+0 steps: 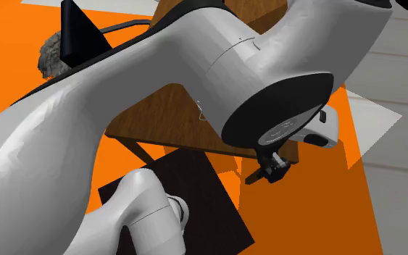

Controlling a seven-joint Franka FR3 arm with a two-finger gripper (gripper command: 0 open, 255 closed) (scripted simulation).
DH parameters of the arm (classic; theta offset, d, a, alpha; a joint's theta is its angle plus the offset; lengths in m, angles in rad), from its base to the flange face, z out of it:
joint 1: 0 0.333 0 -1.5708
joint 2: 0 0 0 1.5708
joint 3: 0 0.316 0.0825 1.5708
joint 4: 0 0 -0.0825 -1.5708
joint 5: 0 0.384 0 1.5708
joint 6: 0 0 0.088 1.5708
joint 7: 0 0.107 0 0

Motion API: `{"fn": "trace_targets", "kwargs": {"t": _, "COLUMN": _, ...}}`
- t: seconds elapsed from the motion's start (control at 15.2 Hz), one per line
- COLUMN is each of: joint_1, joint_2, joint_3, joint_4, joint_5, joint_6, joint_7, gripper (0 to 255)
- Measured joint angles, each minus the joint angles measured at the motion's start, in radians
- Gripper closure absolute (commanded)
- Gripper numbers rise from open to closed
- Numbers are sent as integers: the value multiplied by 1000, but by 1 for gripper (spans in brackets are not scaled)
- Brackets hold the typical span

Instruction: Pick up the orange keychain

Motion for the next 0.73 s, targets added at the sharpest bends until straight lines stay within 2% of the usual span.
{"fn": "trace_targets", "kwargs": {"t": 0.2, "joint_1": 15, "joint_2": 20, "joint_3": 13, "joint_4": -13, "joint_5": 13, "joint_6": 34, "joint_7": 0, "gripper": 0}}
{"fn": "trace_targets", "kwargs": {"t": 0.73, "joint_1": 111, "joint_2": 152, "joint_3": 99, "joint_4": -68, "joint_5": 91, "joint_6": 242, "joint_7": -11, "gripper": 0}}
